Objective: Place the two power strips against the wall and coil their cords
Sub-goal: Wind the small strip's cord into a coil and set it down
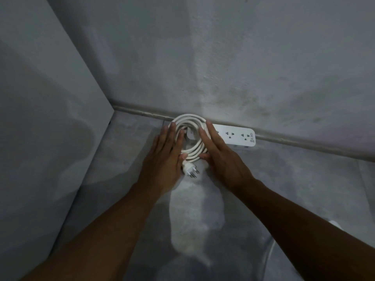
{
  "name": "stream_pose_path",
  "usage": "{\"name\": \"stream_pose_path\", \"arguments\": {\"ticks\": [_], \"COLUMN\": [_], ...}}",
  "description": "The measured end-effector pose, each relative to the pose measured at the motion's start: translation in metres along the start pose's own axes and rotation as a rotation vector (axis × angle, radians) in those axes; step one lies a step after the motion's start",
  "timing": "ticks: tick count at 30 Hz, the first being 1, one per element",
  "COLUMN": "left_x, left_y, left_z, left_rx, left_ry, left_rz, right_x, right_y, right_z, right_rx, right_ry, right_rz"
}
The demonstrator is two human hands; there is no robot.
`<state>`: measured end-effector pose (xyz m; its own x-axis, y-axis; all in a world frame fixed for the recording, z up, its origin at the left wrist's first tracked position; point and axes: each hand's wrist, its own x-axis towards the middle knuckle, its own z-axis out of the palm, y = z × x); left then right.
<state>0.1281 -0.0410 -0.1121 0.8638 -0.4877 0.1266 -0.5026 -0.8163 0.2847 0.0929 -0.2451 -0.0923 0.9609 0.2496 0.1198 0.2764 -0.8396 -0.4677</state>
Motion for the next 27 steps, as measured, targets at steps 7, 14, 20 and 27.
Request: {"name": "stream_pose_path", "arguments": {"ticks": [7, 14, 20, 27], "left_x": [-0.001, 0.004, 0.002, 0.01], "left_y": [-0.005, -0.012, -0.001, 0.0], "left_z": [-0.007, -0.002, -0.007, -0.01], "left_rx": [0.009, -0.108, -0.304, -0.546], "left_ry": [-0.046, 0.035, 0.263, 0.316], "left_rz": [-0.073, -0.007, -0.013, -0.237], "right_x": [0.017, 0.025, 0.031, 0.037], "right_y": [-0.016, -0.017, -0.008, -0.019], "right_z": [0.001, 0.0, -0.008, -0.008], "right_rx": [0.047, 0.077, -0.028, 0.27], "right_ry": [-0.12, -0.018, 0.139, 0.449], "right_rz": [0.087, 0.105, 0.049, 0.162]}}
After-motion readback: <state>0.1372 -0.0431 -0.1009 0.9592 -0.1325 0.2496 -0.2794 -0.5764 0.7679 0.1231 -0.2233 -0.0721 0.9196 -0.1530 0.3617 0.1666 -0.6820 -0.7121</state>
